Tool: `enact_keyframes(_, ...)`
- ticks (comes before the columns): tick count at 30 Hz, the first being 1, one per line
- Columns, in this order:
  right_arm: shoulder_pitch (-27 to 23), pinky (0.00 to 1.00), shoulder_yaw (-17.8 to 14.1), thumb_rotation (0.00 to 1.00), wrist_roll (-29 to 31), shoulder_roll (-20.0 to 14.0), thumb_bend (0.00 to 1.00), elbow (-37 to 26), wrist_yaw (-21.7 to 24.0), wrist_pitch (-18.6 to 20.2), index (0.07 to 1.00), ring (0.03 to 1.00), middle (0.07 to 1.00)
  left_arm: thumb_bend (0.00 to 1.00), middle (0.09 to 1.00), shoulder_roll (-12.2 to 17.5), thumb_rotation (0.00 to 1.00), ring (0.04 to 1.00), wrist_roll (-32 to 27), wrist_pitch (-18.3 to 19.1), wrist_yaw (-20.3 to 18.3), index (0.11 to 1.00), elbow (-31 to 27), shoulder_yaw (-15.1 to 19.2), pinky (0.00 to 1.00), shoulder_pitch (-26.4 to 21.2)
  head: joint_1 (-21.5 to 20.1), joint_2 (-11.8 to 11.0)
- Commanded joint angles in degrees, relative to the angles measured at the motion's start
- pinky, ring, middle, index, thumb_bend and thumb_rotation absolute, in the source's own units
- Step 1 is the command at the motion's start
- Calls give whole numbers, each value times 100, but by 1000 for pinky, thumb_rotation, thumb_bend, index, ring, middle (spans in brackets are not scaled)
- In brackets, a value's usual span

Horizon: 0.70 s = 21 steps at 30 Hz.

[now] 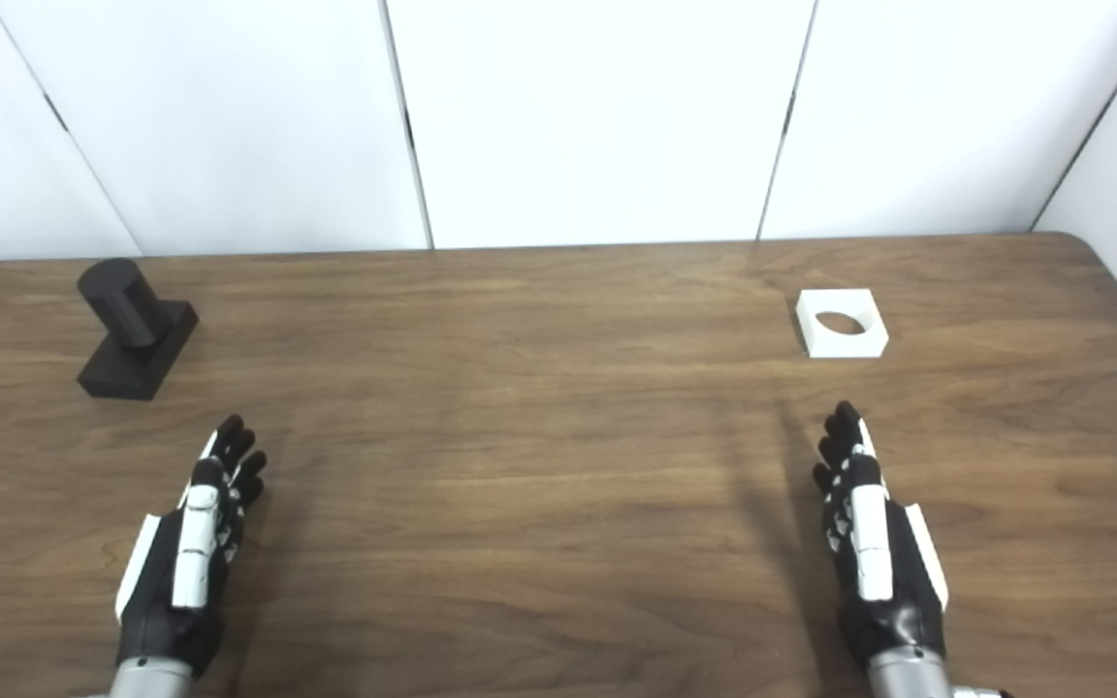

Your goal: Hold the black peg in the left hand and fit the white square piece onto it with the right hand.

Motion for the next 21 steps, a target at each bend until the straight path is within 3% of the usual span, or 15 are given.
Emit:
enact_keyframes(1, -107, 1000, -5, 1000, 27, 240, 577, -25, 73, -222, 1000, 1000, 1000, 604, 990, -231, 994, 969, 14, -206, -13, 991, -35, 23, 986, -115, -14, -14)
enact_keyframes(12, -96, 1000, -30, 1000, 28, 230, 571, -41, 69, -200, 1000, 1000, 1000, 601, 988, -231, 1000, 973, 112, -170, -1, 990, -44, -9, 1000, -93, 200, -86)
enact_keyframes(21, -38, 1000, -112, 1000, 157, 94, 583, 56, 265, -276, 1000, 1000, 1000, 614, 990, -296, 1000, 974, 165, -338, 13, 985, 77, -110, 1000, -59, 840, -417)
